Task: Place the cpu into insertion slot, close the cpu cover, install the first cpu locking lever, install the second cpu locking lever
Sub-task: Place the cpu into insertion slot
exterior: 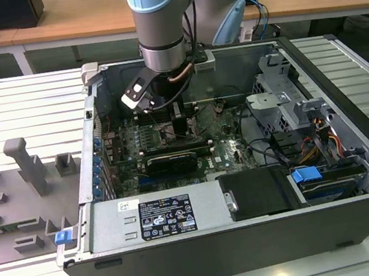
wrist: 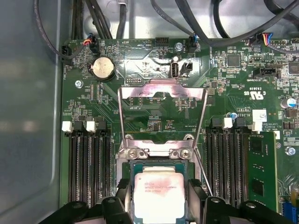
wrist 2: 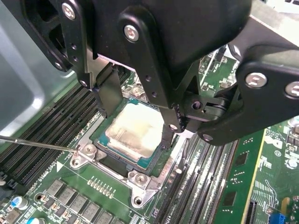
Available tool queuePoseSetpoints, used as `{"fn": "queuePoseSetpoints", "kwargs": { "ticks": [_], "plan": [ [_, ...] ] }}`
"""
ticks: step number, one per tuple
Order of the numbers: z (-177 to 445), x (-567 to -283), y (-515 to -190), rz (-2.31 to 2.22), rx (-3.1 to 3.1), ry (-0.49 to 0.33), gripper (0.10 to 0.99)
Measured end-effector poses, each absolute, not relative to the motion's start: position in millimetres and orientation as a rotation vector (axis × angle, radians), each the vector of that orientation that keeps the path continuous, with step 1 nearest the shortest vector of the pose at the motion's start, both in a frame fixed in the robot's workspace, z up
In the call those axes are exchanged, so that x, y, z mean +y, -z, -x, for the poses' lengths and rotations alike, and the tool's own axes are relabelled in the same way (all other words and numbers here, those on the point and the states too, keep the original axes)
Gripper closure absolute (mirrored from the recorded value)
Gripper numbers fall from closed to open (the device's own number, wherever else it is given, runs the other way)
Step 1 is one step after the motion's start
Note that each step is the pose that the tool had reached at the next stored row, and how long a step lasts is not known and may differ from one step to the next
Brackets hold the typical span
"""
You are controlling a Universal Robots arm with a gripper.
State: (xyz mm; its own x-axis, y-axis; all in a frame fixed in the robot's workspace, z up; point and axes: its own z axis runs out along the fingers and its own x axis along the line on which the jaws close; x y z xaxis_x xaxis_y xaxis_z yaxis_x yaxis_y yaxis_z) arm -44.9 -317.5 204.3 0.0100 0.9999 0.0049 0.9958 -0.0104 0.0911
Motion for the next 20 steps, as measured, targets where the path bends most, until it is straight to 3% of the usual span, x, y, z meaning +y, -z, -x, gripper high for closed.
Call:
{"fn": "queuePoseSetpoints", "kwargs": {
  "ticks": [10, 11, 12, 14, 16, 20],
  "plan": [
    [45, -318, -219, -2.184, 2.168, -0.103, 0.482],
    [46, -318, -220, -2.182, 2.166, -0.098, 0.69],
    [45, -318, -220, -2.181, 2.165, -0.096, 0.69],
    [45, -319, -221, -2.18, 2.164, -0.093, 0.929],
    [45, -318, -222, -2.18, 2.164, -0.094, 0.98],
    [45, -318, -222, -2.18, 2.164, -0.094, 0.98]
  ]
}}
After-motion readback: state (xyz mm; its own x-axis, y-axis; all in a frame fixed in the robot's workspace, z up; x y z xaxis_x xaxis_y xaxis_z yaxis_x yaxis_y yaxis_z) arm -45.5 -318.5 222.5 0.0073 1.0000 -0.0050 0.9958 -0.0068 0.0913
